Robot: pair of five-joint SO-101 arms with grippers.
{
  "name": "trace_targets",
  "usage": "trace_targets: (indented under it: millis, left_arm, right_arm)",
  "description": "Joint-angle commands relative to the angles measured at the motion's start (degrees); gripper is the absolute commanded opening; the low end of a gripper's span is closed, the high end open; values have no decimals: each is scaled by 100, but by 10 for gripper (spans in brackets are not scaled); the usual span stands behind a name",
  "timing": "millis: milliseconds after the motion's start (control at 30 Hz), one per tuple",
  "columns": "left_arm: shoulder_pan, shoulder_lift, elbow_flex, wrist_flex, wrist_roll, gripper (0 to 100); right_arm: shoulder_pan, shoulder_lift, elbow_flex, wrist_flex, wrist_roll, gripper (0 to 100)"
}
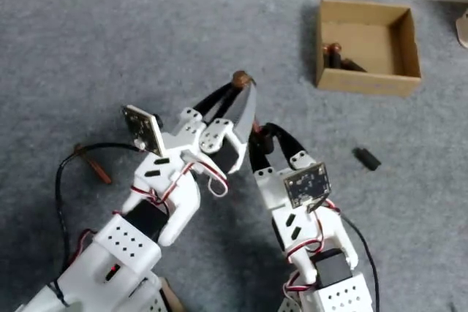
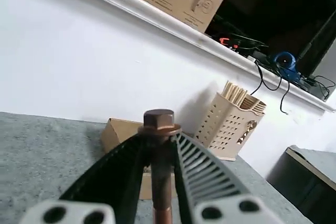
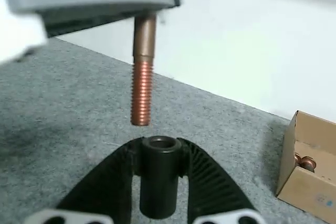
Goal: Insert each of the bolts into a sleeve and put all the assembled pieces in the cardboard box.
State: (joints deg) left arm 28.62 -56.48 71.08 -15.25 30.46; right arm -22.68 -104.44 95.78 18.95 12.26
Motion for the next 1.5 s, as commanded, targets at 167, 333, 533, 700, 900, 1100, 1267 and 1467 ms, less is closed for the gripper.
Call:
trace_targets:
  millis: [167,333,533,700,900,1100,1267,1467]
  left_arm:
    - [171,-57,-374,-105,9,5]
    - [303,-48,-374,-141,9,5]
    - [286,110,-400,-141,9,5]
    - [268,804,-418,-563,9,5]
    - [268,1191,-418,-923,0,5]
    - [268,1218,-338,-897,-9,5]
    - [303,1191,154,-897,-44,5]
    - [127,1191,242,-396,-44,5]
  right_arm:
    - [-31,-84,699,-75,70,5]
    - [-40,-84,699,-75,70,5]
    - [-40,-84,690,-75,70,5]
    - [-40,-84,690,-75,70,5]
    - [-31,-84,690,-75,70,5]
    - [-4,-84,664,-75,70,5]
    - [4,-84,673,-75,70,5]
    - [382,-84,664,-75,26,5]
